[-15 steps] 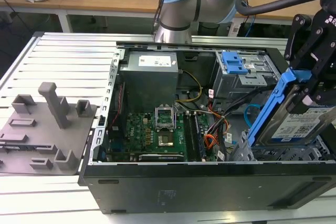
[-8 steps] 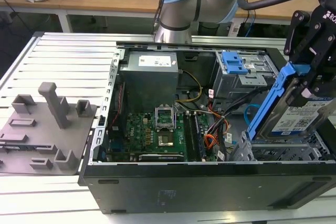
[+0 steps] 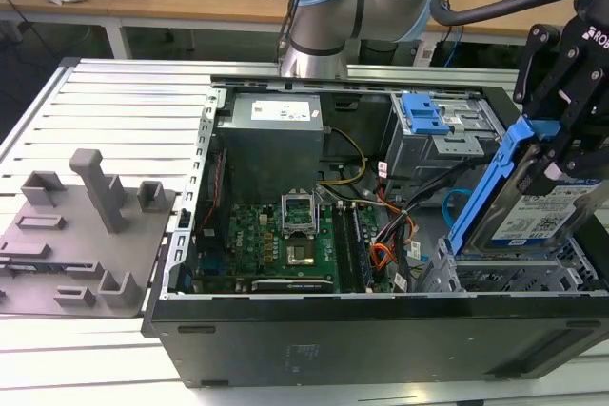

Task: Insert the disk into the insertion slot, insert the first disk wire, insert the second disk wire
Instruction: 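Insert the disk into the insertion slot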

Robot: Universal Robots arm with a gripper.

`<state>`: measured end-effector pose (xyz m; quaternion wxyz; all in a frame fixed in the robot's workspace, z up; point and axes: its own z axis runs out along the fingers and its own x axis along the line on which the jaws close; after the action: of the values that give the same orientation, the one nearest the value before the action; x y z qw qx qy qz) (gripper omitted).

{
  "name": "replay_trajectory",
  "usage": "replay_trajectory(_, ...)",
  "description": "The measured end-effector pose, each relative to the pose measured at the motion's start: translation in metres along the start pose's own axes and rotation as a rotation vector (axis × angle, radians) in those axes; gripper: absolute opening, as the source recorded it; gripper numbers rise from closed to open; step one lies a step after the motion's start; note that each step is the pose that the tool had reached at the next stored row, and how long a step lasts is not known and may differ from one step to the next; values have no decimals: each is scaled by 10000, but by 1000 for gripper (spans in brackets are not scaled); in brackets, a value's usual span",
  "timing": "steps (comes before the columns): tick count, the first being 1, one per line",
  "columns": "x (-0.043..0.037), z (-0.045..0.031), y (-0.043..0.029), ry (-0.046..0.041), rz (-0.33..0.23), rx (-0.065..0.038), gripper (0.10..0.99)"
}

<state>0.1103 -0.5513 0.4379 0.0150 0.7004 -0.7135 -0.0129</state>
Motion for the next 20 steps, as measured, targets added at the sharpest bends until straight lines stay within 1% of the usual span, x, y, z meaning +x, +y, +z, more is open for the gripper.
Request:
replay_trajectory(3,0,38,1,-1,3,0,365)
replay_trajectory(7,0,143,-3,-1,8,-3,365)
replay_trajectory(20,-1,416,-14,1,8,-13,365)
